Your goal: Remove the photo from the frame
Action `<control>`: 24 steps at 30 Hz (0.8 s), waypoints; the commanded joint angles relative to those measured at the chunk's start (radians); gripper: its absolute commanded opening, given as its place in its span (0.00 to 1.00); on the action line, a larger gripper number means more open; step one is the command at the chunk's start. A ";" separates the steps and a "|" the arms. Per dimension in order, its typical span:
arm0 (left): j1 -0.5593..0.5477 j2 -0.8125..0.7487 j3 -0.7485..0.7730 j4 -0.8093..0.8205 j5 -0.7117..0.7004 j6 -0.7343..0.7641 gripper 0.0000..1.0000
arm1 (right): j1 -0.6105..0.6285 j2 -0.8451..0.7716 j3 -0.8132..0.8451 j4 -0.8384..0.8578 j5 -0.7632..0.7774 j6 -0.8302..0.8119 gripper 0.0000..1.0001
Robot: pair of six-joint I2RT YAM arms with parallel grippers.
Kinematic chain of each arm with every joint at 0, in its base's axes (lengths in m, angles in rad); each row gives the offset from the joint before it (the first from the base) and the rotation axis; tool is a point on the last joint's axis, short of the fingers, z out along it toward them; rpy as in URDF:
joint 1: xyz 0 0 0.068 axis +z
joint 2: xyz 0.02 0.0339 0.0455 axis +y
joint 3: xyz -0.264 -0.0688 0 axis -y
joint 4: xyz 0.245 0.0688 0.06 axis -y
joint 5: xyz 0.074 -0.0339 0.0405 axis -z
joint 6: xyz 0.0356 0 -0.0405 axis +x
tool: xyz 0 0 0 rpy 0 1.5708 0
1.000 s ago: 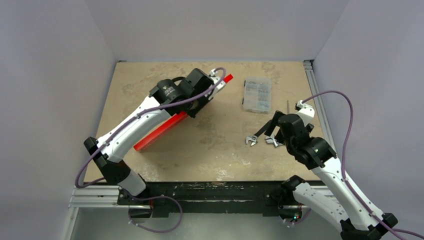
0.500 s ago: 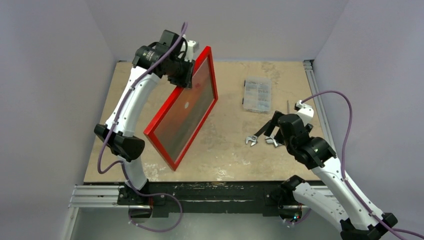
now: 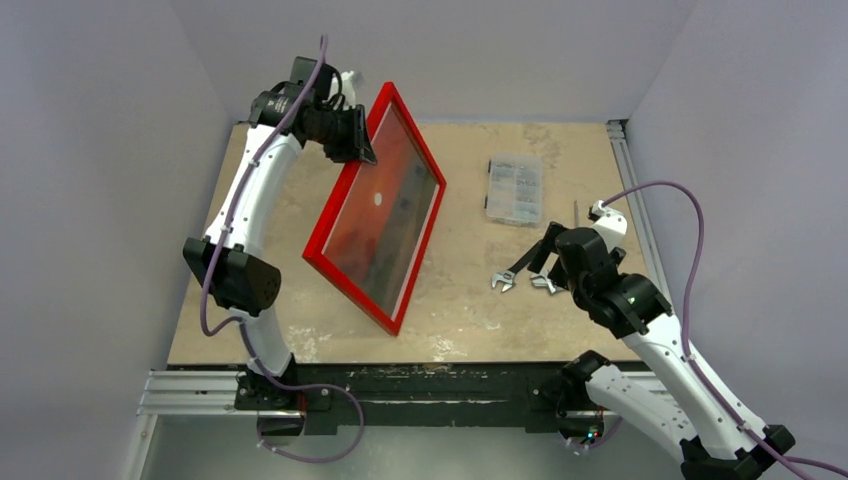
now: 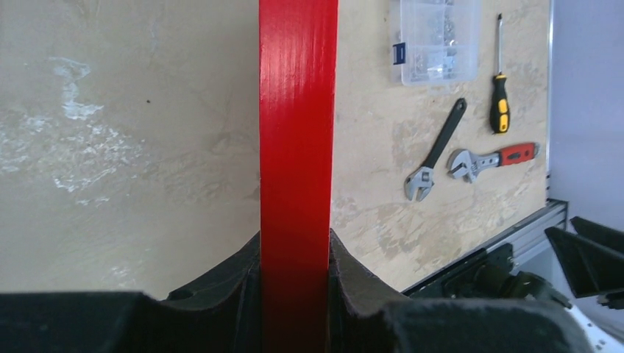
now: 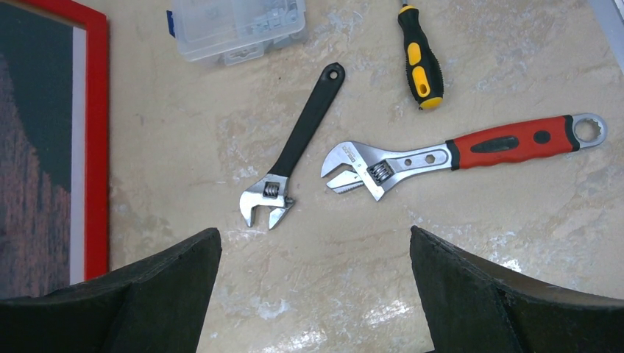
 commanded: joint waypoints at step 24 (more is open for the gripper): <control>0.164 0.037 -0.631 0.762 0.296 -0.418 0.00 | -0.002 0.017 0.003 0.011 0.036 0.005 0.97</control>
